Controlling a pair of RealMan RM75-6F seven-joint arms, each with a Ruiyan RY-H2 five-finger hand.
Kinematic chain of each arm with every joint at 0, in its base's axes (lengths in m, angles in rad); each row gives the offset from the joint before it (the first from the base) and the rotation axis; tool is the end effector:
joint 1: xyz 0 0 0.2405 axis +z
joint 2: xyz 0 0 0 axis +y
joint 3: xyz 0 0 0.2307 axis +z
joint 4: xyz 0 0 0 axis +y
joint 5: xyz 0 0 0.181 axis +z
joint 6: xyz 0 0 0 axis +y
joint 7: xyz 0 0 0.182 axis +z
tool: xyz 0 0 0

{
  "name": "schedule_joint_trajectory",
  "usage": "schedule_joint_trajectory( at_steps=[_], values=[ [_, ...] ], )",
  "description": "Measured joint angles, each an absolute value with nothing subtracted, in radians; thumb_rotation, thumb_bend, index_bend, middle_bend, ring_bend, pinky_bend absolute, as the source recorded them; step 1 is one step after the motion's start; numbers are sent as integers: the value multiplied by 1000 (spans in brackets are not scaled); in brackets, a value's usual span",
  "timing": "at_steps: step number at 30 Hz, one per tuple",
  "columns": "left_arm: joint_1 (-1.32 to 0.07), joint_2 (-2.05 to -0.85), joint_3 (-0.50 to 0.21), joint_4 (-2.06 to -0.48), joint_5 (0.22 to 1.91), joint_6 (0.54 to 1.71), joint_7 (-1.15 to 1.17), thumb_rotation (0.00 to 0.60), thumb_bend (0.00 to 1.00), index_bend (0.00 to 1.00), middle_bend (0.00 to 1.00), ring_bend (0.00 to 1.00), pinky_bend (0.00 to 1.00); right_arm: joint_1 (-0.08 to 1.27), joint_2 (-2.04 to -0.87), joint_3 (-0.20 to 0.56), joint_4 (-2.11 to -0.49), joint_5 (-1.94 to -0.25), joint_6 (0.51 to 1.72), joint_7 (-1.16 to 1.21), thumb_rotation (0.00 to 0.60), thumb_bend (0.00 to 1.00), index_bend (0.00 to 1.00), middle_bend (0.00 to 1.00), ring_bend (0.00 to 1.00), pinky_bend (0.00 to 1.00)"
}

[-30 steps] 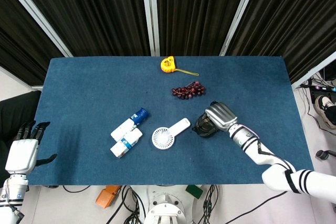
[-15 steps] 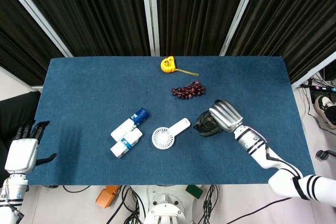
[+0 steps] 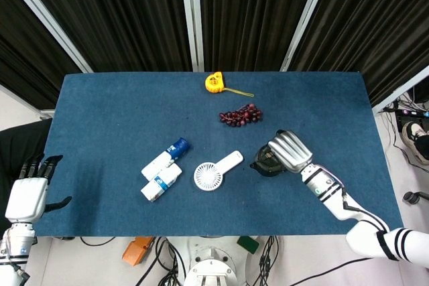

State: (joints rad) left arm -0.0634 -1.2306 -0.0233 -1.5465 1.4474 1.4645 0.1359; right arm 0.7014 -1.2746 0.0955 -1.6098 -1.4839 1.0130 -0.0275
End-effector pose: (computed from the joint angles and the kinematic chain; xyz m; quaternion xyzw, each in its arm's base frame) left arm -0.2960 0.2034 0.1423 -0.6018 -0.3933 -0.3315 0.6109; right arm -0.1129 -0.3305 0.0583 0.7793 -0.3156 0.4191 0.3427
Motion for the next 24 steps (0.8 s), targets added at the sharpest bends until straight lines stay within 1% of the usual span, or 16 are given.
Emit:
schedule_joint_trajectory(
  at_steps=[9,24],
  values=[
    [-57,-1243,-17,-1501,1460,1474,100,600,108,115,129,52,8,713,-1265,99,-1627,-1491,1005,-150,429,533,1000,1000,1000,552],
    [-53,-1256,-15,-1464,1471,1478,75,600,108,115,130,52,8,760,-1256,114,-1673,-1431,930,-357,435,533,1000,1000,1000,564]
  ],
)
